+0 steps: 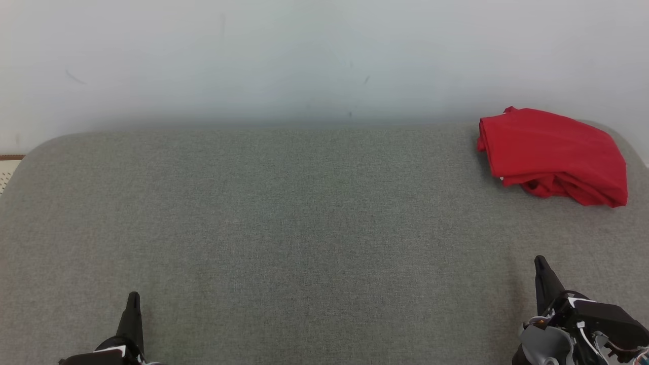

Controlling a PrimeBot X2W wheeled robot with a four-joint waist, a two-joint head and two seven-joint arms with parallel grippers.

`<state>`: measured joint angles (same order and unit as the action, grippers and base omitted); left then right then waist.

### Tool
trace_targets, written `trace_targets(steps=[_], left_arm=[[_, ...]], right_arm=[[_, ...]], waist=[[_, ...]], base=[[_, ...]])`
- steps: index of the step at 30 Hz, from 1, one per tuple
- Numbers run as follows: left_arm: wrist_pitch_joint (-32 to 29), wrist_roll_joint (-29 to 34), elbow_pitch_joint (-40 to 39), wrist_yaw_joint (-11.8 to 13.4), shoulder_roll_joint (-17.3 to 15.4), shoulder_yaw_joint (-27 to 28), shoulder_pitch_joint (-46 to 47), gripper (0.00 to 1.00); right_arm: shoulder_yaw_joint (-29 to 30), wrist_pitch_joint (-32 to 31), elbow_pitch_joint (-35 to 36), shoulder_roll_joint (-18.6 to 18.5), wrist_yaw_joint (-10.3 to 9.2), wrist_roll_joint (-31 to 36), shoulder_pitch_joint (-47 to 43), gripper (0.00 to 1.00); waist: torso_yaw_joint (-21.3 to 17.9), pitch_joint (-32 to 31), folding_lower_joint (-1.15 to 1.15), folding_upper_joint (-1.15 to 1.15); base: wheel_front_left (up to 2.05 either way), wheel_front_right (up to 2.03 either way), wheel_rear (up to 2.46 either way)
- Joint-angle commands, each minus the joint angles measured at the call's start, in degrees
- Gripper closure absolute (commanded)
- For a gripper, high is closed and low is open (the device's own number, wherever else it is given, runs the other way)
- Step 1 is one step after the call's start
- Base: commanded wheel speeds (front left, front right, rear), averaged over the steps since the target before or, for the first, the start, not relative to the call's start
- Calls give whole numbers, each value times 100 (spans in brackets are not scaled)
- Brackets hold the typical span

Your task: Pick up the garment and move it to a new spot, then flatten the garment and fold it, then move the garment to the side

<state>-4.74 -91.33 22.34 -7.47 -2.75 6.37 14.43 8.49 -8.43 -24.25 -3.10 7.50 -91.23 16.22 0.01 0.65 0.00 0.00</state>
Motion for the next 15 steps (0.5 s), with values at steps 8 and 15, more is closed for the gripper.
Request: trace_targets(steps=[8, 15], left_arm=[[-12, -60, 18, -16, -24, -9, 47, 100], [-11, -60, 19, -16, -24, -9, 47, 100]], right_arm=[[7, -17, -5, 21, -2, 48, 46, 100], [9, -19, -5, 22, -2, 51, 46, 100]], waist=[[0, 0, 0, 0], [0, 0, 0, 0]], base=[[0, 0, 0], [0, 0, 0]])
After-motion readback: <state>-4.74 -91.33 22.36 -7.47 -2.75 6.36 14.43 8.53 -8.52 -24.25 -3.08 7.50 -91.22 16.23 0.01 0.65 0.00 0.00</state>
